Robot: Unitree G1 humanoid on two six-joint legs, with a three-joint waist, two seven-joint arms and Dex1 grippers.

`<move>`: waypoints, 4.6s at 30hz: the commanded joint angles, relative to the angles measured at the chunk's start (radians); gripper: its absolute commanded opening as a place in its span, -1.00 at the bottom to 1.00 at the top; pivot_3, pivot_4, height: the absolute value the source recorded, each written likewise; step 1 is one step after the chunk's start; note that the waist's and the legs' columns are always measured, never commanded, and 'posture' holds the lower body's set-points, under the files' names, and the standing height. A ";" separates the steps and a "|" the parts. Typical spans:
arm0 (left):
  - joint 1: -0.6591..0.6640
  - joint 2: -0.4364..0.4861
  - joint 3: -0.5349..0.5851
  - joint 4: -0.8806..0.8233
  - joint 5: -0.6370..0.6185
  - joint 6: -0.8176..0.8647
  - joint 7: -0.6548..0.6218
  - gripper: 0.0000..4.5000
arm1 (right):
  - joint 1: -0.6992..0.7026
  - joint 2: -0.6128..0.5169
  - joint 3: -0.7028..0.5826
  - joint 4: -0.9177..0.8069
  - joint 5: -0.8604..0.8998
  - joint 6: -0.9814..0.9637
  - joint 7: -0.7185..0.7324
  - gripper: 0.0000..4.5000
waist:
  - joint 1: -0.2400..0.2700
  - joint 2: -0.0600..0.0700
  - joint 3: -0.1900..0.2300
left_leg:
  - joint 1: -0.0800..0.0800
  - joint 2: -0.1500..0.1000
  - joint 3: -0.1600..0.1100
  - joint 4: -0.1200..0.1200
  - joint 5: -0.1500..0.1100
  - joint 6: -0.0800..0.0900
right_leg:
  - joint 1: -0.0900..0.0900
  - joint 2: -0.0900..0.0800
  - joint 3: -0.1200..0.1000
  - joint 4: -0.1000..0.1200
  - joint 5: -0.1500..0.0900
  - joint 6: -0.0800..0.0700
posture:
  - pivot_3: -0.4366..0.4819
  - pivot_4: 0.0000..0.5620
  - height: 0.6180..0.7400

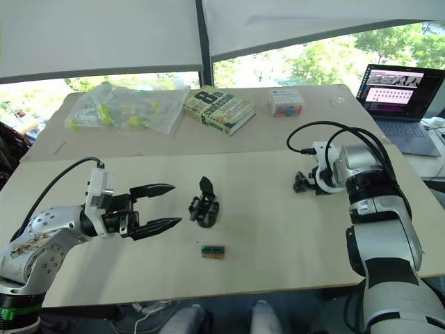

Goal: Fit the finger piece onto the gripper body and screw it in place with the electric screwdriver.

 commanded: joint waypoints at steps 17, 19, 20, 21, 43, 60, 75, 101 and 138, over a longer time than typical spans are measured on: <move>-0.173 -0.133 0.116 0.029 -0.244 0.157 0.256 1.00 | 0.430 -0.065 -0.217 -0.886 0.032 -0.582 0.177 -0.51 | 0.003 0.000 0.000 | -0.002 0.000 0.000 0.002 0.000 0.000 | -0.002 0.000 0.000 0.000 0.001 0.002 | -0.05 -0.47 1.00; -0.218 -0.160 0.124 0.045 -0.271 0.183 0.320 1.00 | 0.471 -0.036 -0.218 -0.996 0.021 -0.637 0.151 -0.51 | -0.001 0.000 0.000 | -0.001 0.000 0.001 0.002 0.000 0.000 | -0.002 0.000 0.001 0.001 0.001 0.002 | -0.05 -0.47 1.00; -0.254 -0.189 0.122 0.064 -0.272 0.192 0.376 1.00 | 0.483 -0.005 -0.210 -1.058 0.013 -0.665 0.123 -0.51 | -0.002 0.000 0.000 | -0.001 0.000 0.001 0.002 0.000 0.000 | -0.001 0.000 0.001 0.002 0.001 0.002 | -0.05 -0.47 1.00; -0.290 -0.223 0.120 0.082 -0.278 0.192 0.422 1.00 | 0.489 0.031 -0.198 -1.114 0.006 -0.678 0.089 -0.51 | 0.000 0.000 0.000 | 0.000 0.000 0.001 0.002 0.000 -0.001 | -0.001 0.000 0.001 0.002 0.001 0.002 | -0.05 -0.47 1.00; -0.482 -0.549 0.052 0.169 -0.305 0.198 0.672 0.89 | 0.523 0.211 0.011 -1.285 -0.205 -0.738 -0.069 -0.51 | 0.002 -0.002 0.000 | 0.001 -0.001 0.001 0.003 0.005 -0.007 | -0.002 0.002 0.003 0.008 0.001 0.002 | -0.05 -0.47 1.00; -0.502 -0.611 0.064 0.142 -0.347 0.185 0.708 -1.00 | 0.542 0.224 -0.016 -1.313 -0.157 -0.743 0.003 0.08 | 0.002 -0.002 0.000 | 0.001 -0.001 0.001 0.003 0.004 -0.005 | -0.001 0.002 0.003 0.008 0.001 0.002 | -0.05 -0.47 1.00; -0.559 -0.191 0.099 0.283 -0.513 0.475 0.310 -1.00 | 0.453 -0.129 -0.271 -1.133 0.448 -0.392 0.522 0.99 | -0.006 -0.002 0.000 | 0.003 0.000 0.001 0.002 0.003 -0.003 | 0.000 0.003 0.003 0.008 0.001 0.002 | -0.05 -0.47 1.00; -0.508 -0.100 -0.080 0.236 -0.379 0.547 0.003 -1.00 | 0.168 0.209 -0.239 -1.043 0.859 0.349 0.167 0.99 | 0.000 -0.003 0.000 | 0.000 0.000 0.001 0.002 0.003 -0.002 | -0.003 0.000 0.003 0.008 0.001 0.002 | -0.05 -0.47 1.00; -0.207 0.124 -0.031 0.374 0.115 -0.185 -0.371 1.00 | 0.471 0.019 -0.254 -1.178 0.721 -0.134 0.355 -0.82 | 0.001 -0.002 0.000 | 0.001 0.000 0.003 0.000 0.002 -0.002 | -0.003 0.000 0.003 0.005 0.001 0.001 | -0.05 -0.47 1.00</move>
